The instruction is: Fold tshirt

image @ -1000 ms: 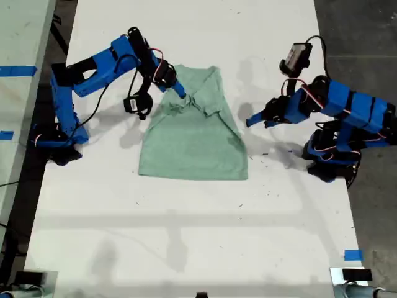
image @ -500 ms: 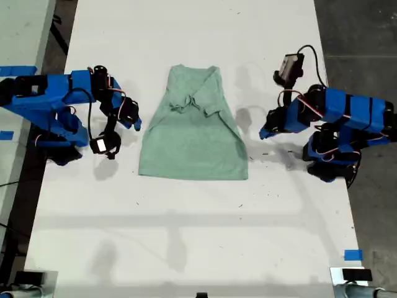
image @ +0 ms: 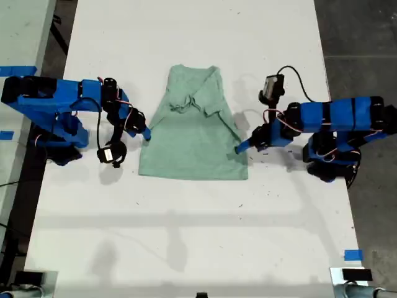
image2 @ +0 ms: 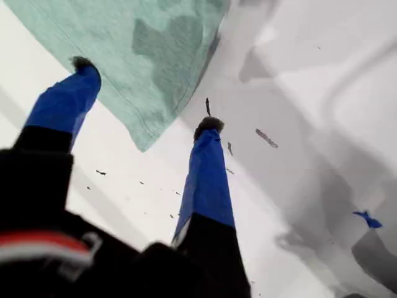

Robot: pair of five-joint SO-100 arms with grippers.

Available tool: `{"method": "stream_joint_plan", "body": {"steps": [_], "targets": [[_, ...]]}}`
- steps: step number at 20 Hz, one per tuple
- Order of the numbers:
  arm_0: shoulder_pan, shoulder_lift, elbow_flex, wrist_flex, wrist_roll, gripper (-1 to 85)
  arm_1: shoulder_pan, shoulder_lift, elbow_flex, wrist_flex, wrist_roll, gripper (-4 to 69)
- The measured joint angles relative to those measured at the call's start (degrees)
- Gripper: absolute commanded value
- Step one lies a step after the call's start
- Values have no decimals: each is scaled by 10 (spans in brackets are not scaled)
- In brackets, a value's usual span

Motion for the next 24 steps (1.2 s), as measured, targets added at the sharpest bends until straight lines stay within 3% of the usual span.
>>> {"method": "stream_joint_plan", "body": {"steps": [4, 5, 7, 8, 14, 20, 24], "targets": [[0, -30, -48, -1, -1, 140, 0, -125, -1, -83, 2, 247], [0, -33, -54, -2, -1, 139, 0, -163, -3, -101, 2, 195], [0, -33, -56, -1, -1, 136, -2, -236, -48, -112, 3, 9], [0, -33, -56, -1, -1, 135, -2, -260, -74, -111, 3, -18], [4, -33, -56, -1, -1, 129, -4, -290, -106, -106, 4, -19], [6, -33, -56, -1, -1, 125, -30, -214, -171, 42, 4, -19], [6, -33, -56, -1, -2, 123, -69, -298, -333, 46, 5, -19]]}}
